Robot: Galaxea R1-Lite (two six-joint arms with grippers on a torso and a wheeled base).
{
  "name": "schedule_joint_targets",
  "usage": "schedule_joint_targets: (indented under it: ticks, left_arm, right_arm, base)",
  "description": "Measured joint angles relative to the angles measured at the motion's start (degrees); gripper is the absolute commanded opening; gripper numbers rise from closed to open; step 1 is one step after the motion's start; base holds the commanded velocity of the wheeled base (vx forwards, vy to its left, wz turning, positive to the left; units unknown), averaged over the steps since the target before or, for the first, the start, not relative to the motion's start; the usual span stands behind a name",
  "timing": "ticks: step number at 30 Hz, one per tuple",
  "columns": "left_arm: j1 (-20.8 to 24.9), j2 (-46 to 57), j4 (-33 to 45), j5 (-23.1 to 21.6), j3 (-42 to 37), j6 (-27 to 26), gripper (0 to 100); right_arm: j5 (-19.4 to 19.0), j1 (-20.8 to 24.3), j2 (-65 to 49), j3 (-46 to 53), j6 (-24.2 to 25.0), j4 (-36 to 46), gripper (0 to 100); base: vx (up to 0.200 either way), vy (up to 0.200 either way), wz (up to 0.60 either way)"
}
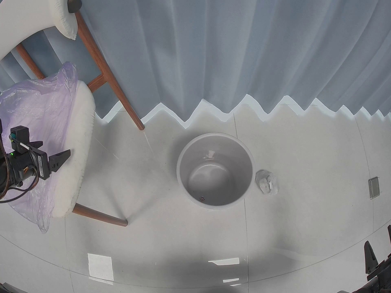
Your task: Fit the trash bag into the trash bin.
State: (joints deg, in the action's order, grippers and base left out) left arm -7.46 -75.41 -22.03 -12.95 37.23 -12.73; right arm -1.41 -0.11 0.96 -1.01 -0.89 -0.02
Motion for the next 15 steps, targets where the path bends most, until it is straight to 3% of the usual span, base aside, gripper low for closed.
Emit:
schedule_joint_targets:
  ticks: [7,8,15]
  left_arm:
    - [0.18,-2.38,-4.62,0.04,0.22,0.17,100]
    - [0.18,-2.73,-4.79,0.01,0.13,0.2,0]
    - [0.35,-4.27,-5.17,0.06,-1.05,0.35,0]
  right_arm:
    - [0.02,0.01,0.0,0.0,0.02,0.0,100]
    - [0.02,0.04,0.0,0.0,0.02,-0.02,100]
    - [0.02,0.01,0.0,0.0,0.02,-0.02,100]
  base:
    - [0.0,0.0,0.0]
    - [0.0,0.0,0.0]
    - [0.0,0.0,0.0]
